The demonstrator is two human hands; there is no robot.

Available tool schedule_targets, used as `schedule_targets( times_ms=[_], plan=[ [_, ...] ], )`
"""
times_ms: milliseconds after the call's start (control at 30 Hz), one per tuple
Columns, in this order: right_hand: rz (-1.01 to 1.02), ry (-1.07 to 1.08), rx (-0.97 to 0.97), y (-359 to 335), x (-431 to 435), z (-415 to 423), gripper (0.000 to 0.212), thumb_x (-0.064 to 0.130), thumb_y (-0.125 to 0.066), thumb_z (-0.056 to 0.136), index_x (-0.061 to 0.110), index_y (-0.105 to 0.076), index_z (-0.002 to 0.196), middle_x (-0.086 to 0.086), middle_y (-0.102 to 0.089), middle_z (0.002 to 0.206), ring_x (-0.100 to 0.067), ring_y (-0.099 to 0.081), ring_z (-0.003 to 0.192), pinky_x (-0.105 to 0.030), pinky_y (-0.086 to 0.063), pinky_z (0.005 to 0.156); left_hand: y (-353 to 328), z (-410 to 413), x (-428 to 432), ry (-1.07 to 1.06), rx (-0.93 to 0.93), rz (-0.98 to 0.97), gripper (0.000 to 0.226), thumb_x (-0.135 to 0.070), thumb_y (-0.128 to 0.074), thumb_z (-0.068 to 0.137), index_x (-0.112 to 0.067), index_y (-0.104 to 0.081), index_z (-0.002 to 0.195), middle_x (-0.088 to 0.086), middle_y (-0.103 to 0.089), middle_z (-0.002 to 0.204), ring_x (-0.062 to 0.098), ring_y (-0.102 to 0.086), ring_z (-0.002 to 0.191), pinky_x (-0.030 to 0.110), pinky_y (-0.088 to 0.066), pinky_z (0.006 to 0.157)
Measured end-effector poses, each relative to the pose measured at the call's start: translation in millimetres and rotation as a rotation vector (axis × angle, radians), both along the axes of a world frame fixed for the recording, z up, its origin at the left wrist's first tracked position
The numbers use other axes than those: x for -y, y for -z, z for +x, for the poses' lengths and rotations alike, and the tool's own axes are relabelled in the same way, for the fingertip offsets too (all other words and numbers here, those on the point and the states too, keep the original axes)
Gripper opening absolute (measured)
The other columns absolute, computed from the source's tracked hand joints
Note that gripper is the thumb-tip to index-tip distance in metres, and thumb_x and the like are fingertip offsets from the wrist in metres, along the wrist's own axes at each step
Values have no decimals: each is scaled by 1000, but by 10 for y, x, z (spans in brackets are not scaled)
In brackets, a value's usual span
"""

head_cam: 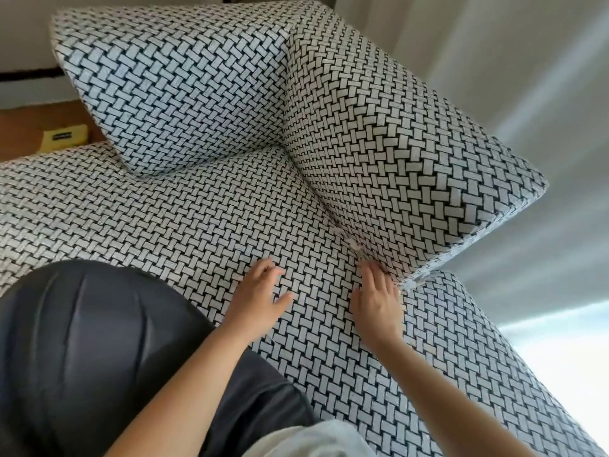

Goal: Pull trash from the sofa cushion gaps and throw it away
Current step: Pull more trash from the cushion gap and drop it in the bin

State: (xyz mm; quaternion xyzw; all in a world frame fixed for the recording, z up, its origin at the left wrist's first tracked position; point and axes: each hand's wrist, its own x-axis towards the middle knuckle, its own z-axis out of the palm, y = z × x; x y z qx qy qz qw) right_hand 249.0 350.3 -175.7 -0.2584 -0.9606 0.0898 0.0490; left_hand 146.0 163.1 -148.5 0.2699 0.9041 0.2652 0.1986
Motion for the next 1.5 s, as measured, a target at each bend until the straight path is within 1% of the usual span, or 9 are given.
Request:
schedule_targets(
  times_ms=[167, 233, 367, 533, 733, 967, 1133, 1333, 1500],
  plan=[
    [21, 9, 69, 91, 57, -62, 65, 38, -6, 90, 7, -12, 146, -11, -28, 149, -24, -26, 137, -38, -16, 115, 191, 22, -100, 90, -141, -47, 70, -41, -48, 90, -19, -13, 147, -4, -1, 156, 11, 2, 143, 27, 1, 113],
    [2, 1, 66, 122, 42, -113, 65, 40, -4, 90, 10, 0, 147, -9, -18, 153, -20, -17, 141, -35, -7, 115, 208, -3, -193, 125, -115, -50, 73, -41, -46, 91, -21, -5, 148, -7, 7, 155, 8, 10, 141, 27, 6, 111],
    [-39, 15, 26, 132, 42, -184, 63, 36, -13, 91, 9, -2, 147, -8, -17, 154, -19, -17, 141, -31, -3, 113, 255, -86, -398, 189, -82, -80, 70, -35, -39, 95, -25, 8, 147, -11, 22, 150, 3, 22, 137, 32, 11, 115],
    [-77, 117, -84, 125, 67, -407, 61, 33, -17, 91, 6, -17, 145, -14, -35, 146, -25, -37, 132, -36, -25, 110, 245, -233, -737, 207, -150, -46, 63, -19, -38, 96, -21, -3, 148, -8, 6, 156, 4, 13, 140, 32, 9, 113],
    [-53, 250, -184, 153, 84, -635, 48, 26, -28, 90, 3, -48, 128, -16, -57, 118, -29, -59, 100, -40, -46, 89, 193, -371, -1134, 75, -110, -57, 61, -21, -44, 94, -25, -14, 147, -7, -12, 153, 10, -8, 141, 40, 1, 114],
    [12, 267, -193, 155, 81, -674, 26, 21, -43, 90, 12, -59, 108, -8, -61, 110, -25, -61, 91, -35, -46, 77, 222, -541, -1397, -1, -192, -72, 40, -33, -46, 92, -33, -44, 131, -5, -32, 140, 18, -22, 132, 37, -14, 108],
    [32, 269, -57, 140, 110, -717, 48, 39, -21, 89, 16, -53, 118, -4, -58, 118, -25, -54, 101, -39, -41, 84, 204, -602, -1639, 24, -140, -138, 32, -31, -41, 92, -28, -55, 121, -4, -20, 151, 19, -11, 139, 46, -1, 112],
    [19, 319, -108, 126, 126, -797, 42, 36, -27, 84, 14, -56, 104, -7, -62, 102, -28, -55, 89, -40, -43, 78, 185, -780, -1707, 151, -153, -294, 34, -35, -39, 93, -27, -55, 122, 1, -13, 152, 22, -7, 140, 46, -2, 113],
    [-12, 308, -141, 146, 117, -780, 42, 31, -33, 79, 12, -57, 107, -5, -63, 106, -26, -56, 93, -38, -44, 81, 243, -779, -1706, 78, -139, -205, 27, -40, -47, 90, -31, -63, 111, -2, -20, 150, 20, -11, 139, 41, -2, 114]
  ],
)
